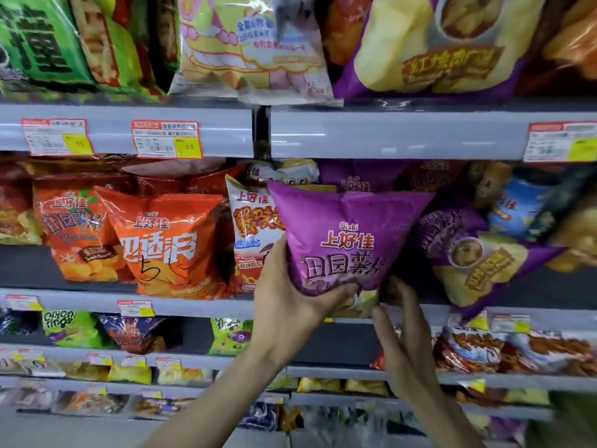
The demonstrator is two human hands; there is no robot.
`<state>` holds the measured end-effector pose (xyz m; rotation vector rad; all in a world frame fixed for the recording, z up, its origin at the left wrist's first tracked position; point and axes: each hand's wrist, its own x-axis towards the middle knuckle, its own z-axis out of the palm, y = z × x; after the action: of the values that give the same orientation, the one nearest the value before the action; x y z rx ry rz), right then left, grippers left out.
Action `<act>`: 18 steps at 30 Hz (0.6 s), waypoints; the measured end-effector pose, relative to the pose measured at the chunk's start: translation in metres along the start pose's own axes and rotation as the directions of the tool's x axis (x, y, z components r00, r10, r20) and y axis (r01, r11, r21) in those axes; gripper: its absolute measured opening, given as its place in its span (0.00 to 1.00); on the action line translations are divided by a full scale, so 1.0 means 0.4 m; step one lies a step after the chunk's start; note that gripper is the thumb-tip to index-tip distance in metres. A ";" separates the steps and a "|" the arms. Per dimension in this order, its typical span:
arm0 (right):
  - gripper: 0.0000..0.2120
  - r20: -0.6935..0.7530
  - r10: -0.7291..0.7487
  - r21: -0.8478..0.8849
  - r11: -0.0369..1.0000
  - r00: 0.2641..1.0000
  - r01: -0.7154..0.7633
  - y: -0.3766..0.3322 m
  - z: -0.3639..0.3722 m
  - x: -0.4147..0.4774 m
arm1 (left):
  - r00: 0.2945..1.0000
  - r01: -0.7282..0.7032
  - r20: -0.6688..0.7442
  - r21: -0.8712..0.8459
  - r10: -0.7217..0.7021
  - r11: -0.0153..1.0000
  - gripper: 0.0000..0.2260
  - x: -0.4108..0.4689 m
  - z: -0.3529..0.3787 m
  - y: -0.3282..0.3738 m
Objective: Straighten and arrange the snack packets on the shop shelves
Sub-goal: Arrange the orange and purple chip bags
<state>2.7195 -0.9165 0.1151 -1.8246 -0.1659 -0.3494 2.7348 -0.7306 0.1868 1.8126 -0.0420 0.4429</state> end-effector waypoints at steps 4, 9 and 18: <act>0.33 -0.047 0.033 -0.077 0.996 0.998 -0.037 0.027 -0.040 0.024 | 0.998 -0.047 0.048 0.054 0.045 0.997 0.37 0.038 0.104 0.014; 0.30 -0.128 0.036 -0.163 0.985 0.991 -0.057 0.090 -0.081 0.098 | 0.988 -0.044 0.151 0.015 0.041 0.999 0.37 0.085 0.179 -0.006; 0.25 -0.042 0.018 -0.239 0.971 0.999 -0.028 0.130 -0.073 0.125 | 0.946 0.069 0.297 0.216 -0.133 0.974 0.27 0.112 0.161 -0.055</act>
<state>2.7774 -0.9624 0.0907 -2.0545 -0.0769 -0.4031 2.7996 -0.7757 0.1666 2.0620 -0.1235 0.0868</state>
